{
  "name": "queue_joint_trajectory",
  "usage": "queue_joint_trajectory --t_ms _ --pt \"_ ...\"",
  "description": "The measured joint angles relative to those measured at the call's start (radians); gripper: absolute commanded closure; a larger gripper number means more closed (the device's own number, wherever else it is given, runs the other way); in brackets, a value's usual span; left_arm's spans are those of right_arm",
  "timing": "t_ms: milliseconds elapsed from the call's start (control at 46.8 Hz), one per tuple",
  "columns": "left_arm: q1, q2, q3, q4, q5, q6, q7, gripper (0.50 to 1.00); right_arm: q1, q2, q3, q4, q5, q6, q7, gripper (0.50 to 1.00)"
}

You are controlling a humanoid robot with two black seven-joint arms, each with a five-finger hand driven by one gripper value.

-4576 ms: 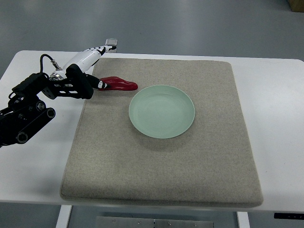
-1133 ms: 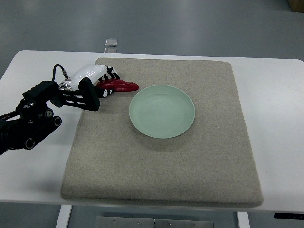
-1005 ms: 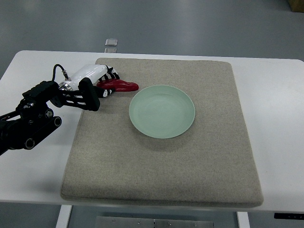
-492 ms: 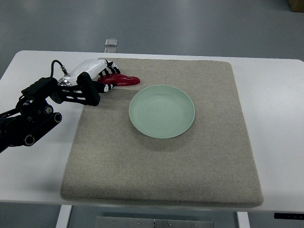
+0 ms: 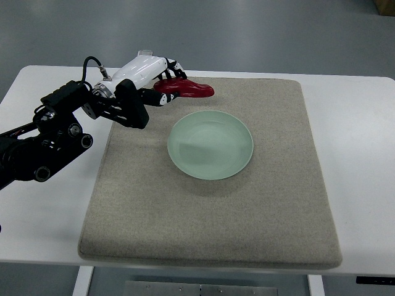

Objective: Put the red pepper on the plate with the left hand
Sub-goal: 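Lift the pepper with the left hand and carry it over the plate, then lower the pepper onto the plate and open the left hand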

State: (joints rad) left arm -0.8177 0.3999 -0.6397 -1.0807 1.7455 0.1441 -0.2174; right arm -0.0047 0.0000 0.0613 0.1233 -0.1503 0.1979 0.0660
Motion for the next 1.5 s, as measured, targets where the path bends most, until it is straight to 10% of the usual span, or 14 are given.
queue_joint_trajectory --t_ms 1497 --pt "-0.005 -0.066 0.166 -0.072 0.106 -0.041 -0.01 1.0 0.0 0.0 0.0 0.001 0.0 0.0 0.0 0.568"
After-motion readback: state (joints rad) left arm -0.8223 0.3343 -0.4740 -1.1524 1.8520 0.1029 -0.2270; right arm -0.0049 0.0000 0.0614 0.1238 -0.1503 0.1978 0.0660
